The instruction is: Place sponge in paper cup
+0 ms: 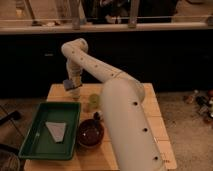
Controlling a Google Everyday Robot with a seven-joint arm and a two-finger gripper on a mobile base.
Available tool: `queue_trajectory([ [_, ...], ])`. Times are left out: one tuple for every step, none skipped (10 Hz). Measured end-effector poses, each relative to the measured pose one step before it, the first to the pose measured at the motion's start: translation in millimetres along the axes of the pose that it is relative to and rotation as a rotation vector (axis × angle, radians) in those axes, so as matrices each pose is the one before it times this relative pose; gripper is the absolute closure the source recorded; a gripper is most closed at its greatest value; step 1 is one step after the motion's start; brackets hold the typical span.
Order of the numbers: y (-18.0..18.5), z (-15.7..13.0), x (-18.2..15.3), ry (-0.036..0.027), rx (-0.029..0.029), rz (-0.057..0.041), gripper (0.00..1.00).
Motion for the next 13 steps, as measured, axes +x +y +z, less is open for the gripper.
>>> queue_trajectory([
  [-0.21, 1.14, -0.85, -0.00232, -0.00305, 0.00073, 1.00],
  [-0.30, 1.46, -1.34, -0.00225, -0.00400, 0.00063, 1.00],
  [-0.65, 1.09, -1.49, -0.00255, -0.00220, 0.00076, 1.00],
  [-0.20, 0.43, -0.36, -0.00312, -0.00025, 0.00197, 1.00],
  [-0.16, 0.08, 0.29, -0.00228, 0.00026, 0.00384, 0.99],
  [-1.08, 0.71, -0.41, -0.00413, -0.00071, 0.01787, 0.89],
  [-0.97, -0.08, -0.76, -0.00434, 0.00022, 0.01035, 0.81],
  [-0.25, 0.32, -0.22, -0.00536, -0.00061, 0.00962, 0.72],
  [0.41, -0.08, 1.50, -0.00326, -0.00130, 0.01179, 0.60],
  [0.33, -0.07, 1.15, -0.00118, -0.00095, 0.00707, 0.51],
  [-0.05, -0.35, 0.29, -0.00155, -0.00044, 0.00605, 0.40],
  [0.51, 0.75, 0.08, -0.00040, -0.00219, 0.00330, 0.31],
  [0.20, -0.66, 0.07, -0.00053, -0.00060, 0.00301, 0.22],
])
